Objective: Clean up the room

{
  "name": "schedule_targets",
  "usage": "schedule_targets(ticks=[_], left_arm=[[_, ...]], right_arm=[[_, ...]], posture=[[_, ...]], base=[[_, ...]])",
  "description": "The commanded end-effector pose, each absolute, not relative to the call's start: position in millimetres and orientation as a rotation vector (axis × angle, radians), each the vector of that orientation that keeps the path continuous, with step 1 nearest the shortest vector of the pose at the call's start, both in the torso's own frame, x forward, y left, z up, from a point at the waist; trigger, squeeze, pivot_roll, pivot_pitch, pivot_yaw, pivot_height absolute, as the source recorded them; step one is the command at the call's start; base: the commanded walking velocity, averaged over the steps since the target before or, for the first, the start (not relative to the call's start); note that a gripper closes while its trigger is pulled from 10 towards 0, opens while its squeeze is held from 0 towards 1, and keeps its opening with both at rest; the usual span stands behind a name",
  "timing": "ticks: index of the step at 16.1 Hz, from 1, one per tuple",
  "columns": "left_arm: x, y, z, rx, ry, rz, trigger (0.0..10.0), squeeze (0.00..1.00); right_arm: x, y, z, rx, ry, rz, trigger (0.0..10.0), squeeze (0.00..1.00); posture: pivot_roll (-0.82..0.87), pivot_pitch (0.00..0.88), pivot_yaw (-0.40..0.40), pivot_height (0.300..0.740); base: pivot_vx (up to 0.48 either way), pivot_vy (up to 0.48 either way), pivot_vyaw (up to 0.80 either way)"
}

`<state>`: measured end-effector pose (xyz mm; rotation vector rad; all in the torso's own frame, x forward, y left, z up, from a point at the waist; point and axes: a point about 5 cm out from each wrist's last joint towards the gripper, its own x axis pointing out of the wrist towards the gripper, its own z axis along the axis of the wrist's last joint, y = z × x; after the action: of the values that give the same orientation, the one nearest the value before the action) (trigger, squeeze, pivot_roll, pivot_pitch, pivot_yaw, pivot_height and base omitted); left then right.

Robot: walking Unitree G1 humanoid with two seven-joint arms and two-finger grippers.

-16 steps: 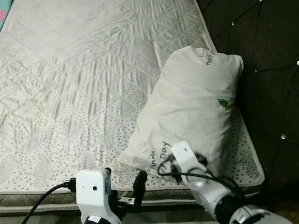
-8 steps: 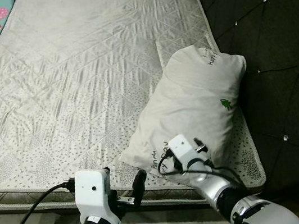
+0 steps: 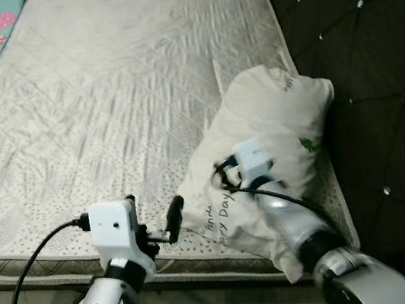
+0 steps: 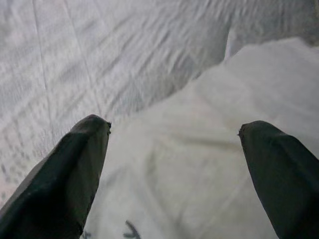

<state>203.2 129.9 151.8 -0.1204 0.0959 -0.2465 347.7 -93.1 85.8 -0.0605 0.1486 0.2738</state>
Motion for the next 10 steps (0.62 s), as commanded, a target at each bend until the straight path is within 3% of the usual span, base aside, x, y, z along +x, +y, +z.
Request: schedule_targets(ticks=[1,3,6,10], left_arm=[[208.5,138.2,149.8,-0.098,0.072,-0.175,10.0,0.0],[217.7,160.5,150.3,-0.085,0.018,-0.031,10.0,0.0],[220.5,192.6,146.3,-0.088,-0.009,0.117,10.0,0.0],[241.3,207.5,142.0,-0.06,-0.071,0.172,10.0,0.0]], right_arm=[[343.6,-103.5,96.3,0.037,0.102,0.302,10.0,0.0],[331.1,-121.4,121.7,0.153,-0.018,0.304,10.0,0.0],[309.1,-143.3,140.3,0.166,-0.079,0.267,10.0,0.0],[296.5,-164.4,137.3,0.104,-0.054,0.216,10.0,0.0]], posture=[[0.04,0.032,-0.106,0.74],[0.01,0.0,-0.099,0.74],[-0.01,0.0,-0.087,0.74],[-0.03,0.0,-0.076,0.74]], base=[[0.0,0.0,0.0],[0.0,0.0,0.0],[0.0,0.0,0.0],[0.0,0.0,0.0]])
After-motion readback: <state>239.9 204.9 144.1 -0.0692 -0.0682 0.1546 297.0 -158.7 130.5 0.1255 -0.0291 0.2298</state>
